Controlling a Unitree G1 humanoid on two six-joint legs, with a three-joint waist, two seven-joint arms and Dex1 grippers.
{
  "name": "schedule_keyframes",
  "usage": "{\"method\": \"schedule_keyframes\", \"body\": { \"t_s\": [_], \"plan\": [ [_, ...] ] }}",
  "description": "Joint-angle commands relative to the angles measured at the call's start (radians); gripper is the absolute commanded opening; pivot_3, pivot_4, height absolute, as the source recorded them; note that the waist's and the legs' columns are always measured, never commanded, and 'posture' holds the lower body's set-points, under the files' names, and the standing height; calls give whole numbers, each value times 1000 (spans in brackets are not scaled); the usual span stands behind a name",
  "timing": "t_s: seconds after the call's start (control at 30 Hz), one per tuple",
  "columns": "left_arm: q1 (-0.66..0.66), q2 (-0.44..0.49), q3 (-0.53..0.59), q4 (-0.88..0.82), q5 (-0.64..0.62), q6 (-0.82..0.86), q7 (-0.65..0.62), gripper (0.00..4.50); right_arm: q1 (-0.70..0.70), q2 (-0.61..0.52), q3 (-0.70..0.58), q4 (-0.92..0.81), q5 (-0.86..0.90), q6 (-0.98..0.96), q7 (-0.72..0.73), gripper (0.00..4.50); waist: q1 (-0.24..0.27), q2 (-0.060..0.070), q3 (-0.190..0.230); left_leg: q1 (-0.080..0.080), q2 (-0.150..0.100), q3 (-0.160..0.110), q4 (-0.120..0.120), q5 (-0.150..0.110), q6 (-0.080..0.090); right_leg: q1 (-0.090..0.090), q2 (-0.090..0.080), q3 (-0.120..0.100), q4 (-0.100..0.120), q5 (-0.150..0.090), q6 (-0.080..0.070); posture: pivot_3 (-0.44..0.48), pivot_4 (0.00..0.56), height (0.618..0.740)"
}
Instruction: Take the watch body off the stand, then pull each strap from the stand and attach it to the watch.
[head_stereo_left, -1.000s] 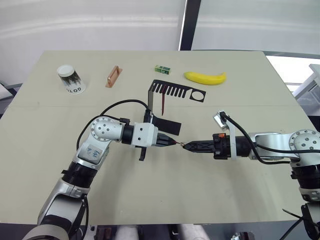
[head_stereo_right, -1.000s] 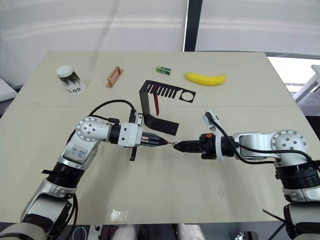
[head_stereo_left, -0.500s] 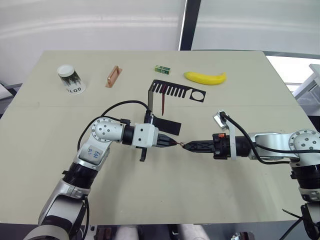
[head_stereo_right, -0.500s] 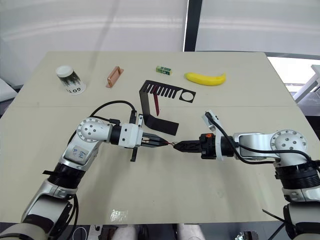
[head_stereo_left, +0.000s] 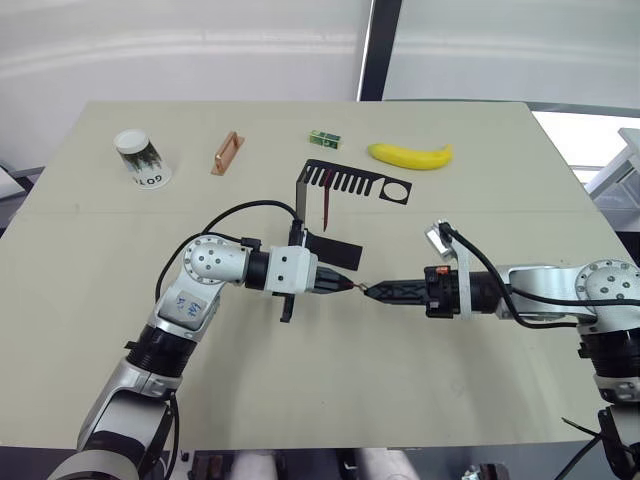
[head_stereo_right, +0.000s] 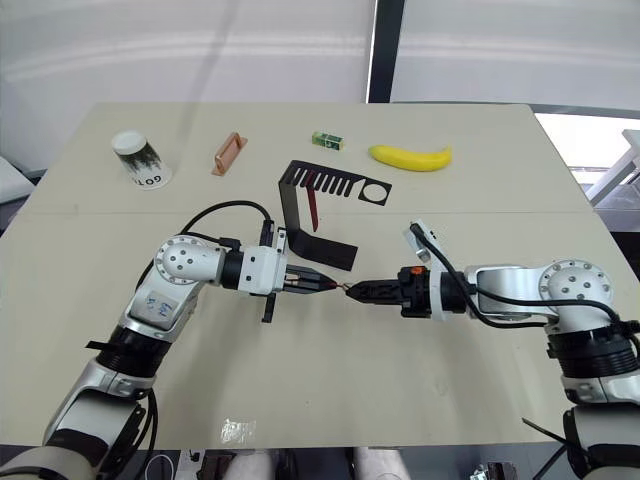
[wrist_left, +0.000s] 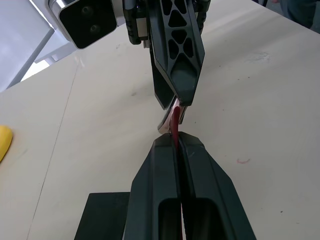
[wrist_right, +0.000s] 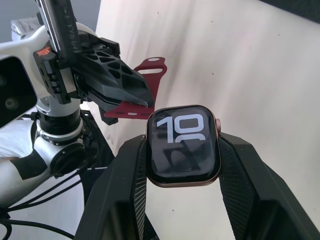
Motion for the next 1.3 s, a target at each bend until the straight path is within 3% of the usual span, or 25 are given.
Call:
{"method": "schedule_keyframes", "body": {
  "t_s": [0.03, 1.3],
  "plan": [
    [-8, -15, -10, -32, -2, -9, 11, 0, -23, 28, -45, -10, 26, 3, 45, 1511, 0, 0, 0, 0, 0, 0, 0, 0, 0, 0, 0, 0, 0, 0, 0, 0, 150, 740],
    [-27, -58, 1, -15, 13, 23, 40, 0, -1, -23, -22, -119, 26, -3, 43, 1511, 0, 0, 0, 0, 0, 0, 0, 0, 0, 0, 0, 0, -1, 0, 0, 0, 150, 740]
  ]
}}
